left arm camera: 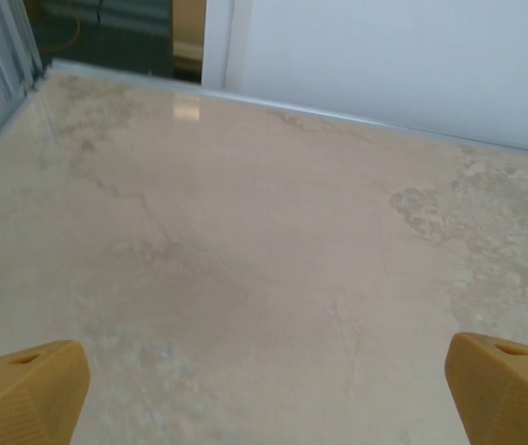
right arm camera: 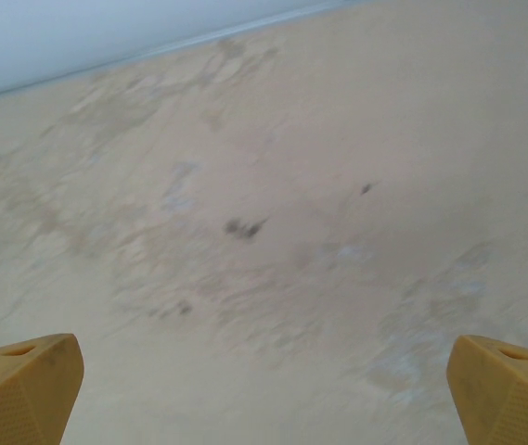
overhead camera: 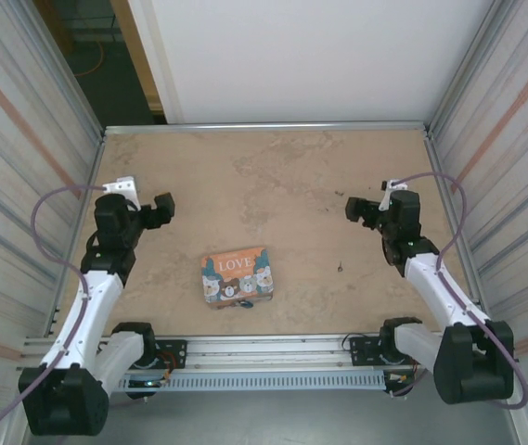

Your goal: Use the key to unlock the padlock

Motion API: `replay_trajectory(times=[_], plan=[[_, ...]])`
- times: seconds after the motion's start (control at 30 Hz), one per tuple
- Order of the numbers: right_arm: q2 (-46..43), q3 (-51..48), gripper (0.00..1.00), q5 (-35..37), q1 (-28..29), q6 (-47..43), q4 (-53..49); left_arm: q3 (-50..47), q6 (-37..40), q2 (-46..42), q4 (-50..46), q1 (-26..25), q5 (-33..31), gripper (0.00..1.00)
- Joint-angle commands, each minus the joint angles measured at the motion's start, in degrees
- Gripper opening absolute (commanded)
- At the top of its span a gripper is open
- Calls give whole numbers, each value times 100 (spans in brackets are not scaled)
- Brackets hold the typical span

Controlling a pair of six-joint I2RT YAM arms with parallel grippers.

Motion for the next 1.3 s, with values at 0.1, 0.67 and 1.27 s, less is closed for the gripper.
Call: replay_trajectory(times=[0.1, 0.67, 1.27], plan=[[-542, 356, 99, -701, 652, 808, -1712, 546, -971, -106, -2111, 58, 961, 99], [-429, 634, 99, -1346, 2506, 2223, -2454, 688, -1479, -186, -3993, 58, 2663, 99], [1593, 1142, 99, -1738, 3785, 2481, -1510, 246, -2099, -79, -4218, -939, 3245, 99]])
